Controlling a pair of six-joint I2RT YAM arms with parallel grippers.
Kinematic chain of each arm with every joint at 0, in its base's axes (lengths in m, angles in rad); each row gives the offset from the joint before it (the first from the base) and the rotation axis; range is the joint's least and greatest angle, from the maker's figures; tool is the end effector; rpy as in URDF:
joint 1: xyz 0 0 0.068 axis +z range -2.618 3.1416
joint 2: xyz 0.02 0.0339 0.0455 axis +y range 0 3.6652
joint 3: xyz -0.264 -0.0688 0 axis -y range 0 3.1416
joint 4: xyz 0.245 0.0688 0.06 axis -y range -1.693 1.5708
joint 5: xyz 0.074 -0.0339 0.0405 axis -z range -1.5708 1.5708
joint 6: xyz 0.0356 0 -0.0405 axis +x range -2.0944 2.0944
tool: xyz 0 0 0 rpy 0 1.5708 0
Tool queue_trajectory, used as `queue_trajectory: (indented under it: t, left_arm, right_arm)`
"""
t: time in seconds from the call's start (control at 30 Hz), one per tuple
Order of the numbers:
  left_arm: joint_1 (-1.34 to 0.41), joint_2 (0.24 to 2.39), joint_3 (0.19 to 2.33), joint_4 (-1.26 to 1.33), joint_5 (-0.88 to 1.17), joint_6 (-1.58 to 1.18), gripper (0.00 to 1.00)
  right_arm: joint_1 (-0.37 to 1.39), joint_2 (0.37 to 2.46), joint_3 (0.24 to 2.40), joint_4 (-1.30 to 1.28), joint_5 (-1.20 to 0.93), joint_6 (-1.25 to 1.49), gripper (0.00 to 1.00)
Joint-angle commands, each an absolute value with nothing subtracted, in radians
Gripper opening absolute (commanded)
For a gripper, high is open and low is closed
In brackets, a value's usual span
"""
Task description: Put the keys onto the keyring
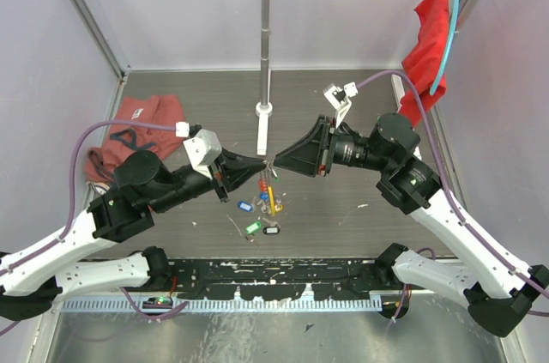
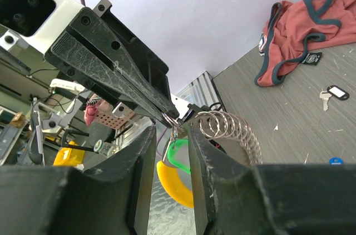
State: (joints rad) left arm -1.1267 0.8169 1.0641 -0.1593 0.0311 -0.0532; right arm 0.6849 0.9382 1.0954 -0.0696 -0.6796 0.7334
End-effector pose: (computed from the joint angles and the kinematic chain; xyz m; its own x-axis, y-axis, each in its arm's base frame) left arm 0.0726 -0.1552 0.4337 -0.0110 -0.1005 -0.9949 0.9166 0.3967 -0.0502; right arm 0.1390 0.1425 0.4329 -0.6036 0.1792 -0.7769 -0.7711 0.1163 0.6260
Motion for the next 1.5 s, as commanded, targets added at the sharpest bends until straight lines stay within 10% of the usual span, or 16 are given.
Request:
queue_trajectory:
  t: [0.0, 0.53, 1.47]
  left_arm:
    - [-1.129, 0.817, 1.081, -0.089, 0.037, -0.046, 0.0]
    - [-1.129, 0.816, 1.083, -0.086, 0.038, -0.044, 0.0]
    - [-1.129, 0.822, 1.085, -0.061, 0.042, -0.041, 0.0]
  right_arm:
    - [0.685, 0.941, 1.106, -0.038, -0.717, 0.742, 0.35]
    - [0.685, 0.941, 1.106, -0.073, -0.713, 0.721, 0.08]
    - [0.685, 0.95, 1.127, -0.185, -0.685, 0.655, 0.01]
